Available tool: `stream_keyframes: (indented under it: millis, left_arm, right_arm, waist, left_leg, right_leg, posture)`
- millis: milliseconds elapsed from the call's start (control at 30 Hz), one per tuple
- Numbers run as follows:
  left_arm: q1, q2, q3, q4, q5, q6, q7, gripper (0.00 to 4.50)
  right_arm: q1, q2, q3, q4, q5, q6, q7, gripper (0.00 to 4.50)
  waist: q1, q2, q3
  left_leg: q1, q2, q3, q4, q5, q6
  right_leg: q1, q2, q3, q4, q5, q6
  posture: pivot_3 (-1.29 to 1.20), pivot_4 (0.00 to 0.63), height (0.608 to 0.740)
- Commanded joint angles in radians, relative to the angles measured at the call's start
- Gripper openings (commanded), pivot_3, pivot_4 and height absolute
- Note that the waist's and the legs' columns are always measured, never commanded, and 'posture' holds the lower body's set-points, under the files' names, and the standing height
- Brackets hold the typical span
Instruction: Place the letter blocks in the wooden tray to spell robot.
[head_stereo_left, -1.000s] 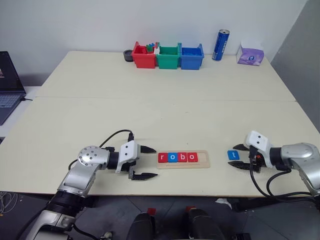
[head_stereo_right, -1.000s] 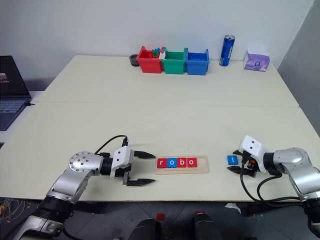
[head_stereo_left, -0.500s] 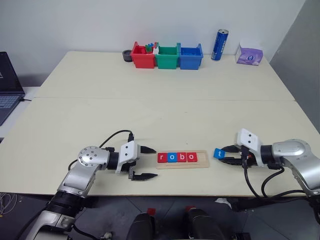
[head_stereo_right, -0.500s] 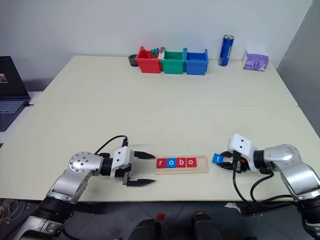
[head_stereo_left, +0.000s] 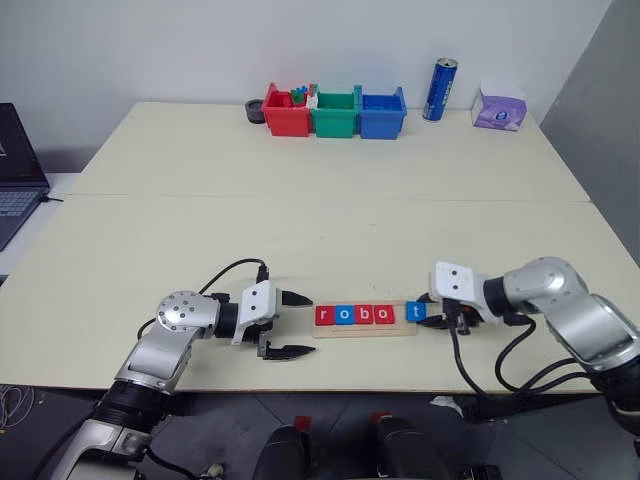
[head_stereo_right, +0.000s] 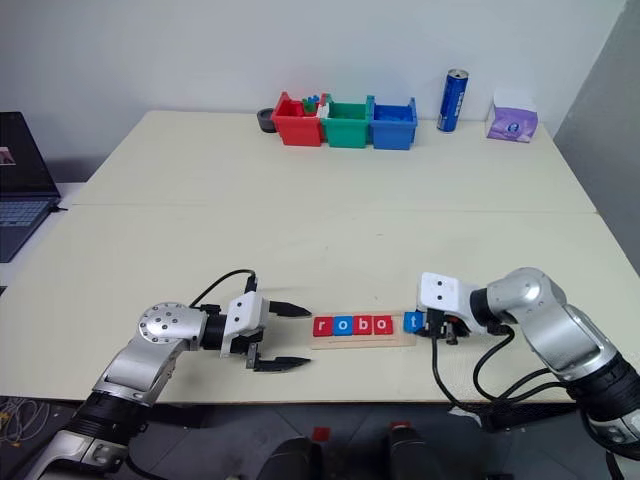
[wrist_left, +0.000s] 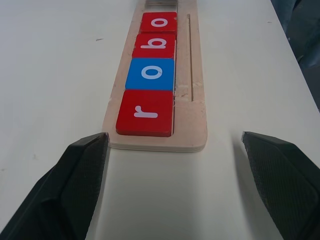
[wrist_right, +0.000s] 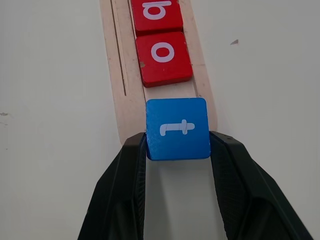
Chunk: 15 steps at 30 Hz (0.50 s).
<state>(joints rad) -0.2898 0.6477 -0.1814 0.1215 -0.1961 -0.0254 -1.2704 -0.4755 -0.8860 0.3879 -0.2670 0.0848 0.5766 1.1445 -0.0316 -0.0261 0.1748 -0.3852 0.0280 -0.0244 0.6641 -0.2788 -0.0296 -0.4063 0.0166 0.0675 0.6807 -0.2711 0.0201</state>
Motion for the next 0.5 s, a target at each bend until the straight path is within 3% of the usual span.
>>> stream_keyframes:
  millis: [33, 500]
  left_arm:
    - [-0.012, 0.001, 0.005, -0.022, 0.001, -0.012, 0.009, 4.5]
    - [-0.005, -0.002, 0.002, -0.026, 0.002, -0.018, 0.024, 4.5]
  right_arm:
    - [-0.039, 0.003, 0.015, -0.002, -0.024, -0.001, 0.024, 1.46]
    - [-0.118, 0.057, 0.077, 0.065, -0.059, 0.012, 0.07, 1.46]
  waist:
    - [0.0, 0.0, 0.0]
    - [0.0, 0.0, 0.0]
  left_leg:
    - [0.0, 0.0, 0.0, 0.0, 0.0, 0.0]
    - [0.0, 0.0, -0.001, 0.0, 0.0, 0.0]
  right_leg:
    - [0.0, 0.0, 0.0, 0.0, 0.0, 0.0]
    - [0.0, 0.0, -0.001, 0.0, 0.0, 0.0]
  posture:
    - [0.0, 0.15, 0.74]
    - [0.0, 0.15, 0.74]
